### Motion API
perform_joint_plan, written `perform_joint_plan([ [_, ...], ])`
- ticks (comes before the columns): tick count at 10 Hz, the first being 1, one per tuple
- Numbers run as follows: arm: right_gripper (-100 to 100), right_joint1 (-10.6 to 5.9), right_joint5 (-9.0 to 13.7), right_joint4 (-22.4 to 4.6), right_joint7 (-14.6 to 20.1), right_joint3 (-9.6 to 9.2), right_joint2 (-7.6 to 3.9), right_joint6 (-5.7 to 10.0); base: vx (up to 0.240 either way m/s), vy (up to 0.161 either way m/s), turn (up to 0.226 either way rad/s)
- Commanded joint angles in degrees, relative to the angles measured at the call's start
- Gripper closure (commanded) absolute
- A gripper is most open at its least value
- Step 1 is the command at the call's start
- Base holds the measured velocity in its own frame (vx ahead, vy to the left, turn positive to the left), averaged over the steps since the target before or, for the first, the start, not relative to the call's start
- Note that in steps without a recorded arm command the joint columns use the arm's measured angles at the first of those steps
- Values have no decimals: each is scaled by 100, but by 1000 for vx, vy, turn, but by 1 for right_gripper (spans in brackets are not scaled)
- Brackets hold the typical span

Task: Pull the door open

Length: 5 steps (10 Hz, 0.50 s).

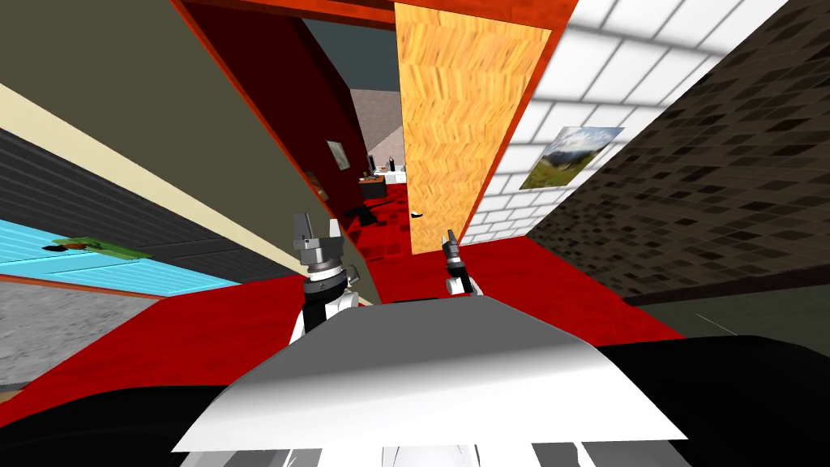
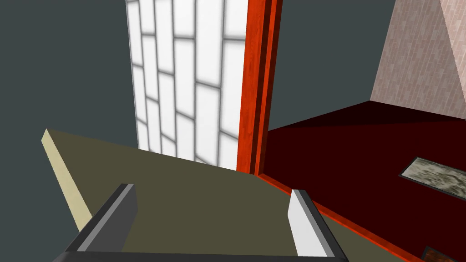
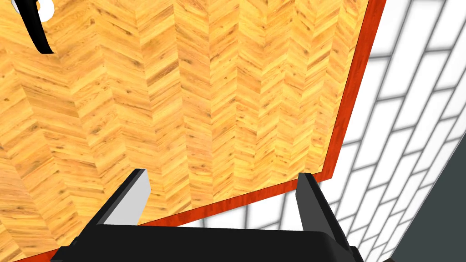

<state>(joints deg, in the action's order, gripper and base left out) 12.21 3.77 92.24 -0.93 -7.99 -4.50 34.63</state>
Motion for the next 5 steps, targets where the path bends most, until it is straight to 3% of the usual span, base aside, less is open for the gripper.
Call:
perform_joint_plan([
  [1,-100,-102,12,-281,-23,-26,2,60,94,-5,39],
  [5,-100,-334,43,-914,-74,-88,11,179,93,-7,31],
])
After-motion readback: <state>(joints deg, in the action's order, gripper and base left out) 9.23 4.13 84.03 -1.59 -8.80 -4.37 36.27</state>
